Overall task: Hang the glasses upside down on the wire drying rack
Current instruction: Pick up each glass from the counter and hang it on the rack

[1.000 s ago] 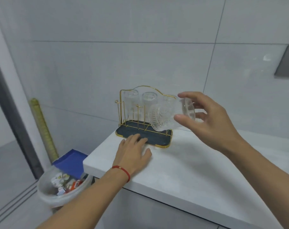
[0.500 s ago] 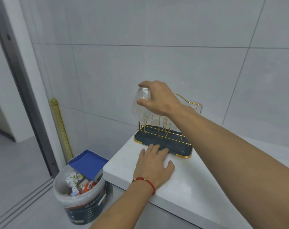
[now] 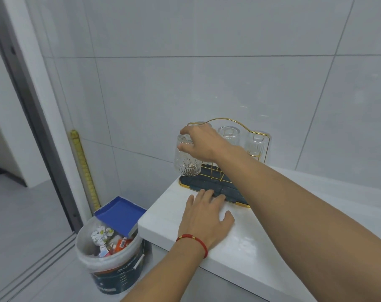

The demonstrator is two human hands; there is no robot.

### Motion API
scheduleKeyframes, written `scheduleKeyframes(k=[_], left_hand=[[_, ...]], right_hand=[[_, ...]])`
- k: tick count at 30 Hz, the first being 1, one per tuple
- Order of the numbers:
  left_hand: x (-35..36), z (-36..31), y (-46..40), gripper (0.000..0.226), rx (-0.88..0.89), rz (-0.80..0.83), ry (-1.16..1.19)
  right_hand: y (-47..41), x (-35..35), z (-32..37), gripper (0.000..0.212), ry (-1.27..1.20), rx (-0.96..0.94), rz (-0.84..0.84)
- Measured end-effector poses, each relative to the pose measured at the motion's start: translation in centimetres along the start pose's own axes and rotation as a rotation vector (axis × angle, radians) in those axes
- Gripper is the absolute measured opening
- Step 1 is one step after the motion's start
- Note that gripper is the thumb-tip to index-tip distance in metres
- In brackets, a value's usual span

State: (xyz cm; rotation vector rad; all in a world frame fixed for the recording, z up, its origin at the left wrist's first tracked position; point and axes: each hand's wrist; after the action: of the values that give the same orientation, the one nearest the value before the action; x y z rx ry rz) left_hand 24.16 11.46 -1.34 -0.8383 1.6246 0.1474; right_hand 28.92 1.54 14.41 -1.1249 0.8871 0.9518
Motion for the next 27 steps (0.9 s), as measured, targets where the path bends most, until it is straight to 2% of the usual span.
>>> scheduleKeyframes(k=[3, 8, 11, 15, 18, 22, 27], left_hand=[[-0.3, 0.0, 0.1, 0.053, 0.006, -0.021, 0.022], [-1.1, -0.2, 0.5, 0.050, 0.080, -0.081, 0.133], [-1.8, -0.1, 0.7, 0.046, 0.094, -0.089, 0.160], [-2.5, -1.3, 0.7, 0.031, 0.037, -0.120, 0.201], [-1.7, -5.7, 1.3, 0.027, 0.051, -0.143, 0.321], [0.4, -15.4, 2.8, 0.032, 0.242, -0.084, 0.455], [2.5, -26.6, 3.6, 0.040, 0.462, 0.027, 0.516]], right_hand=[[1.8, -0.7, 0.1, 0.057, 0.039, -0.023, -0.061], [8.6, -1.4, -1.0, 0.029, -0.057, -0.153, -0.463], [14.4, -1.2, -2.5, 0.024, -0.079, -0.116, -0.610], [22.5, -0.8, -6.1, 0.025, -0.078, 0.058, -0.530], [27.8, -0.9, -9.5, 0.027, -0.126, 0.245, -0.511], [34.3, -2.1, -13.5, 0.028, -0.200, 0.504, -0.622], [43.4, -5.5, -17.6, 0.028, -0.245, 0.800, -0.878]])
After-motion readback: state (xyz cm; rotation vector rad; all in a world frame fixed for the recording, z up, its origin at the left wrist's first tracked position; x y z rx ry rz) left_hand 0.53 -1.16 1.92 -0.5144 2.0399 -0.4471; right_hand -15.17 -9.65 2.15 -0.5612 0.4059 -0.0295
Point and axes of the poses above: each hand's wrist, its own y-axis away from the middle knuckle, its own x-axis out of the palm, z = x × y, and after that the axes turned 4 degrees about -y, right-handed
